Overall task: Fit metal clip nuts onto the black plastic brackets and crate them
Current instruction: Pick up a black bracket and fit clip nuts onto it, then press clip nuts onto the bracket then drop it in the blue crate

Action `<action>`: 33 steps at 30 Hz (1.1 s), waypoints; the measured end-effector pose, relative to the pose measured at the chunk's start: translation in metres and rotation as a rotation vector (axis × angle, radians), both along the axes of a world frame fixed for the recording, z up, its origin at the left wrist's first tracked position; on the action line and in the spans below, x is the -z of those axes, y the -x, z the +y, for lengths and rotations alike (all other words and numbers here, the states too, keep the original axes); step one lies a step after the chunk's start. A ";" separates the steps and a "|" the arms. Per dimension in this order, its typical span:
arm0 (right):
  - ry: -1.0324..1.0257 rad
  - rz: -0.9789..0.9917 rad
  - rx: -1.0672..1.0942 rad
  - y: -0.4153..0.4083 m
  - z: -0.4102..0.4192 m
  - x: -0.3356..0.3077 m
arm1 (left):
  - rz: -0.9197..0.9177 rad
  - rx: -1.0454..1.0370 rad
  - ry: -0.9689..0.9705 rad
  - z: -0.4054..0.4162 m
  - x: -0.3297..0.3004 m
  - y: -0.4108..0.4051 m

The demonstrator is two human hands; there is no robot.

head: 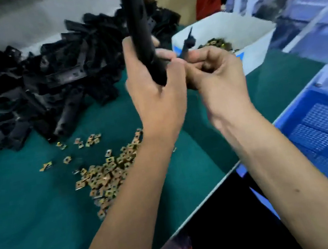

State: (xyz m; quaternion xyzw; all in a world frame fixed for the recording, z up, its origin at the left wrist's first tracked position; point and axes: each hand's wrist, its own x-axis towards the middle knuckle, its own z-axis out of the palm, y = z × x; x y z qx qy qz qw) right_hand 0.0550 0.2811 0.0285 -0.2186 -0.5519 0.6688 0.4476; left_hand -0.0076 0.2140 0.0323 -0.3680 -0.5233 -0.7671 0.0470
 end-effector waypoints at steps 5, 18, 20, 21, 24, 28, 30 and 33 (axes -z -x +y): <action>0.049 0.072 0.256 -0.123 0.077 0.028 | -0.049 0.281 0.256 0.099 0.012 -0.114; 0.666 -0.702 0.553 -0.333 0.124 0.247 | -0.272 0.925 1.424 0.165 0.202 -0.238; 0.636 -0.851 0.538 -0.338 0.127 0.253 | -0.231 0.911 1.473 0.164 0.208 -0.230; 0.619 -0.935 0.565 -0.340 0.131 0.254 | -0.204 0.881 1.461 0.165 0.208 -0.228; 0.573 -0.997 0.734 -0.343 0.141 0.246 | -0.099 0.809 1.349 0.171 0.196 -0.228; 0.399 -1.010 0.829 -0.323 0.150 0.217 | 0.031 0.763 1.194 0.182 0.165 -0.219; 0.291 -0.969 0.873 -0.306 0.150 0.192 | 0.035 0.747 1.087 0.183 0.145 -0.211; 0.094 -0.856 0.887 -0.266 0.145 0.147 | -0.040 0.719 0.878 0.173 0.110 -0.188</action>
